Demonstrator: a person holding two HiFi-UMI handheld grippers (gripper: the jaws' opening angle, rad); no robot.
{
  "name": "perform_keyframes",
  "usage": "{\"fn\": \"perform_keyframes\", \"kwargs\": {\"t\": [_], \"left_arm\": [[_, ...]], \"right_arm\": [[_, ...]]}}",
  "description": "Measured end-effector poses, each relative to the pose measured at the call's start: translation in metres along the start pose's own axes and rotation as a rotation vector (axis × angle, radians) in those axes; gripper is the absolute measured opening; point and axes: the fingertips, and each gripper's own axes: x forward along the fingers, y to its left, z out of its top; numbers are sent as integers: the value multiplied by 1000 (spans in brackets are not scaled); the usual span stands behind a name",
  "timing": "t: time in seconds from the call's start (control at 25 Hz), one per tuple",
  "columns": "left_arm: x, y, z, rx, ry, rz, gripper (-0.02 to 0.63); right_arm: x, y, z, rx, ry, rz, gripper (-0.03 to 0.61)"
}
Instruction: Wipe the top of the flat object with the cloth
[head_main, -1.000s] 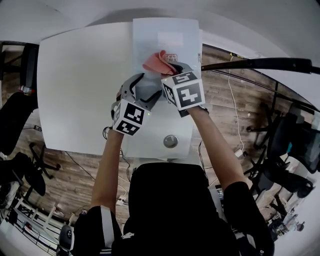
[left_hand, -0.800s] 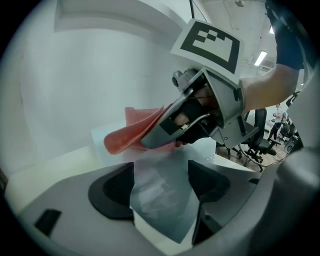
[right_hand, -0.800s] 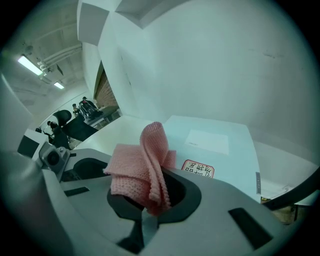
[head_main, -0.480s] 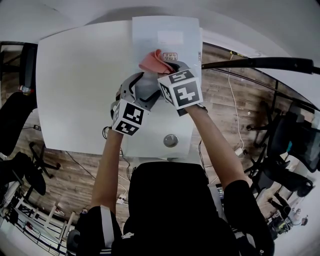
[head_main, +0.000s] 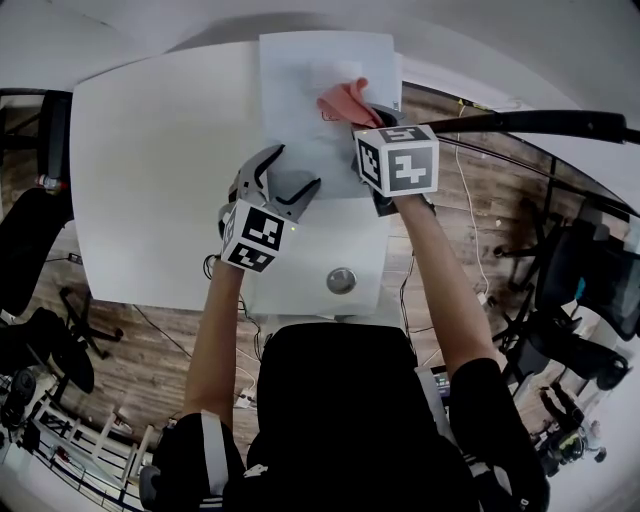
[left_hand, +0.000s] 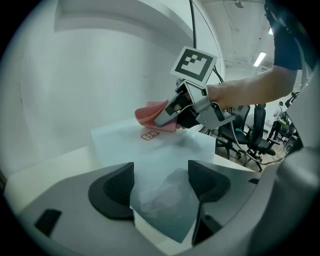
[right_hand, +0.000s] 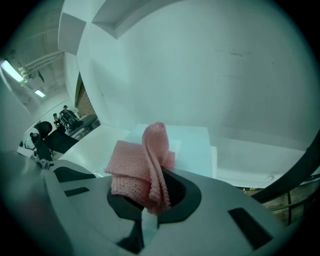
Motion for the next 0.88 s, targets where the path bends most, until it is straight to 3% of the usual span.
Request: {"fn": "perform_keyframes", "kwargs": {"t": [0.2, 0.4, 0.88], "left_arm": [[0, 1, 0, 2, 1, -6, 333], [-1, 1, -2, 3, 2, -10, 331], [0, 0, -1, 1, -2, -6, 331]], "right_arm": [[-11, -35, -5, 84, -24, -72, 44], [-16, -52, -11, 102, -17, -102, 44], [5, -15, 7, 46, -11, -36, 44]]}}
